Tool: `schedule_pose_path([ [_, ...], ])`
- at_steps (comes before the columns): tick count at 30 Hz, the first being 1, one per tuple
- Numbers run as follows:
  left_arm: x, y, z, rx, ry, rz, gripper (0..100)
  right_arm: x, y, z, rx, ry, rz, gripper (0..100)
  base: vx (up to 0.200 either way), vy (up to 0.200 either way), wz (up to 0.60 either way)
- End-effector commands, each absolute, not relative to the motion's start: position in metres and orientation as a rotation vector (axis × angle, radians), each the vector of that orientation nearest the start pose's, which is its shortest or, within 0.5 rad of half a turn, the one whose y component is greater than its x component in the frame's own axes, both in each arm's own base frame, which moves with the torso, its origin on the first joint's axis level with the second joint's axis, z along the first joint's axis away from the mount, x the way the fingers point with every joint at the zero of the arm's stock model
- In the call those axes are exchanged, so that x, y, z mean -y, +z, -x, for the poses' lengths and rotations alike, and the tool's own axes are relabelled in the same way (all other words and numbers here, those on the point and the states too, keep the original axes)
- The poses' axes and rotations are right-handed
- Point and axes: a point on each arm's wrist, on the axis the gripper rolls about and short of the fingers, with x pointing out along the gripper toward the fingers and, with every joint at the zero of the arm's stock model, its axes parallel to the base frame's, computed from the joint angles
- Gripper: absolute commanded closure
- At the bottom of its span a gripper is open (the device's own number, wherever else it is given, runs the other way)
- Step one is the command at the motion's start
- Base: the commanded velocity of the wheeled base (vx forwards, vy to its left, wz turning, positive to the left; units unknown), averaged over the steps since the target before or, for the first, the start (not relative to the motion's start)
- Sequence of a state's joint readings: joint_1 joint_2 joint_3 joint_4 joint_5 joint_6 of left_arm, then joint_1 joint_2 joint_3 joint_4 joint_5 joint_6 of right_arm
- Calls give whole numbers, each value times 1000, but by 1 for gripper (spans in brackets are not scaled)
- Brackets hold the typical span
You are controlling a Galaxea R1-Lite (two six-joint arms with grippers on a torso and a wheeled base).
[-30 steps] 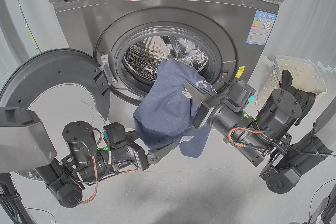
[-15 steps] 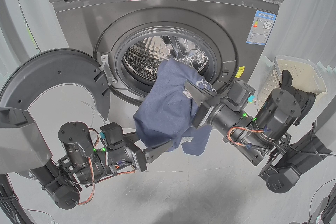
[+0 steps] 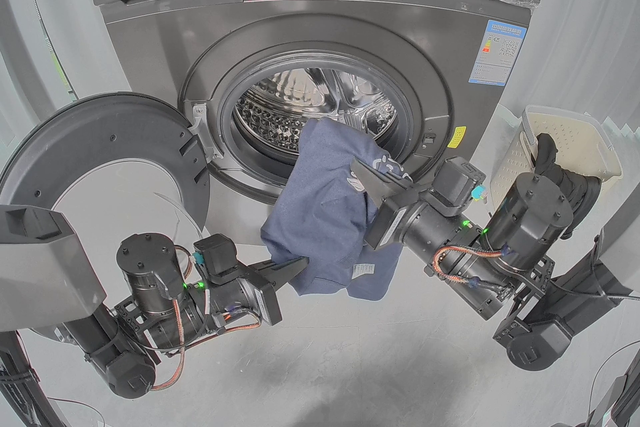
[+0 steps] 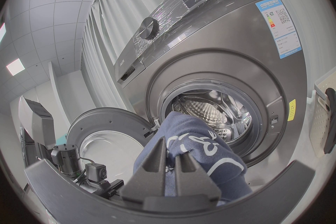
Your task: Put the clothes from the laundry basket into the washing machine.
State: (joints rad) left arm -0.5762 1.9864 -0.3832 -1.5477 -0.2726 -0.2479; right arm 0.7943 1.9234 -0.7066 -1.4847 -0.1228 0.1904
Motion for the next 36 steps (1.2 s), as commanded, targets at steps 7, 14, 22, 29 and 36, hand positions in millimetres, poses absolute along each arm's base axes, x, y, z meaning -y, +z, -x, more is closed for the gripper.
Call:
schedule_pose_path([
  [7, 153, 138, -207, -18, -894, 254, 100, -240, 159, -233, 140, 703, -287, 100, 0, 0, 0],
  [14, 151, 149, -206, 24, -894, 265, 100, -243, 145, -228, 87, 717, -262, 0, 0, 0, 0],
  [22, 152, 155, -209, 52, -891, 273, 100, -250, 134, -226, 57, 733, -249, 0, 0, 0, 0],
  [29, 152, 154, -213, 53, -880, 270, 100, -246, 128, -223, 28, 729, -230, 0, 0, 0, 0],
  [36, 149, 158, -220, 76, -834, 278, 100, -241, 124, -225, 13, 714, -218, 0, 0, 0, 0],
])
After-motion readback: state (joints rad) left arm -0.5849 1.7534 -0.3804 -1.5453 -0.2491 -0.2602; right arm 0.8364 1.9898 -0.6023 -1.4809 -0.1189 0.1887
